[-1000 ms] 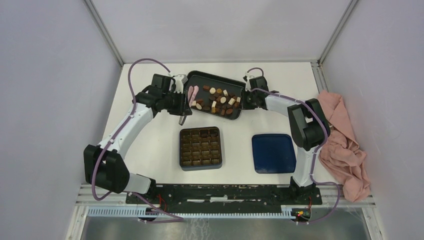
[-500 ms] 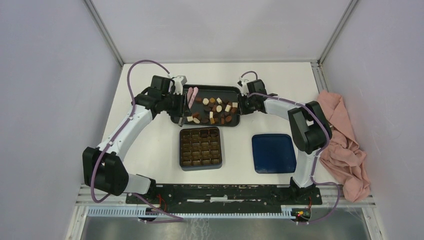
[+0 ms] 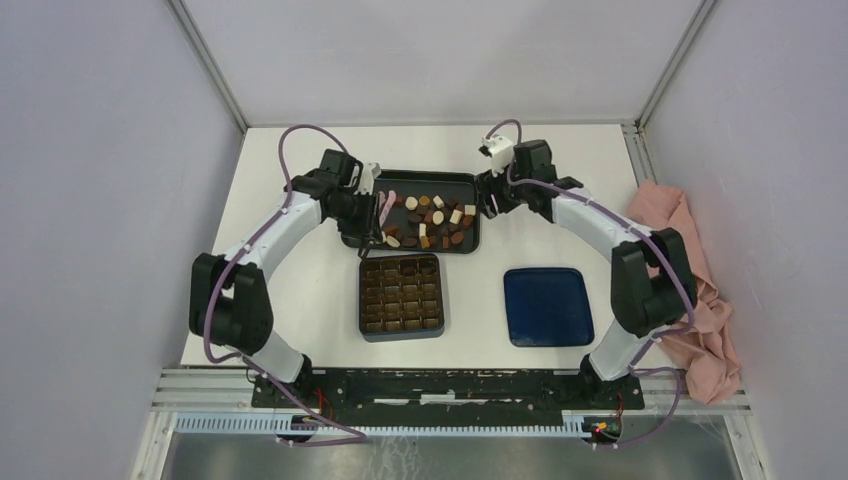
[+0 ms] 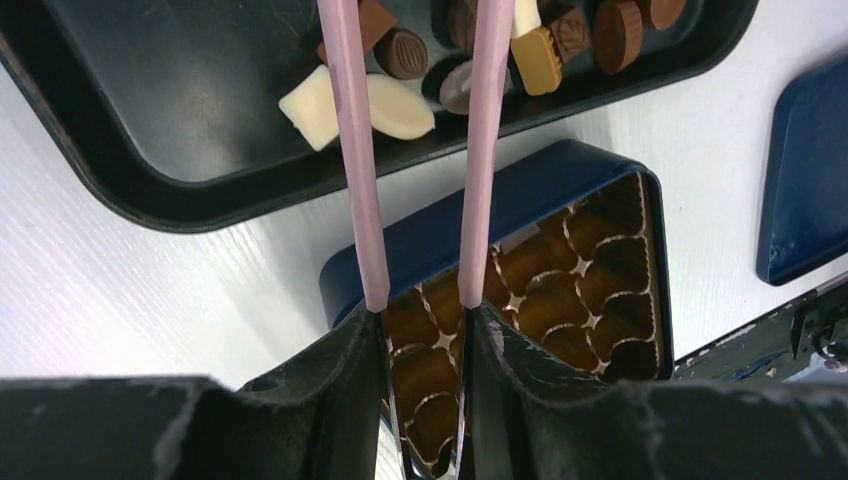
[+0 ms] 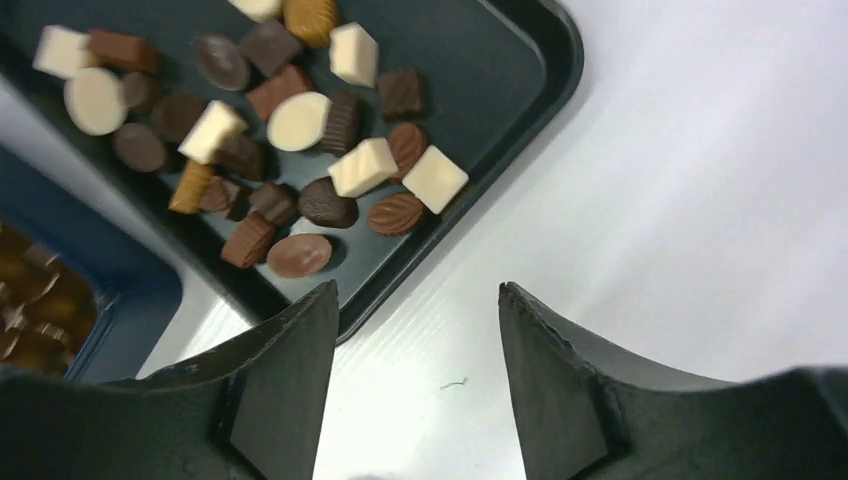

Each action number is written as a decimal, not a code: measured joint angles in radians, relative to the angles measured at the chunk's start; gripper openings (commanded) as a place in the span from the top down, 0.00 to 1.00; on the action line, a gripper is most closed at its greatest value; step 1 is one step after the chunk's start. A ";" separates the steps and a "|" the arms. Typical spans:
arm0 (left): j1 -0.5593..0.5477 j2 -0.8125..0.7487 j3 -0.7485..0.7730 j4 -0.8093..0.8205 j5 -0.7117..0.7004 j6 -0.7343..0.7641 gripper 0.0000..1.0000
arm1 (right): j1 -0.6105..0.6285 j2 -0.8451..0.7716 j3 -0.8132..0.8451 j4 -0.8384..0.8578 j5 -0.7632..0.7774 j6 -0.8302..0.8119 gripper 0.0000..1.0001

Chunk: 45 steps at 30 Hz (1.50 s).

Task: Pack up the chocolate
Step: Pick up the fake chocolate from the plate.

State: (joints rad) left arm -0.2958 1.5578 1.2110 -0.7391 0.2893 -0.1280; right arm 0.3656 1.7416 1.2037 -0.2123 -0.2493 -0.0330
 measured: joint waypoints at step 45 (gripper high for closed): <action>-0.016 0.551 0.521 -0.271 -0.134 0.001 0.56 | -0.105 -0.385 -0.154 -0.106 -0.634 -0.525 0.14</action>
State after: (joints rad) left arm -0.3119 2.1086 1.7325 -1.0100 0.1558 -0.1268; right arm 0.2607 1.3571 1.0492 -0.3183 -0.8837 -0.5579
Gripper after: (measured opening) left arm 0.448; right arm 0.854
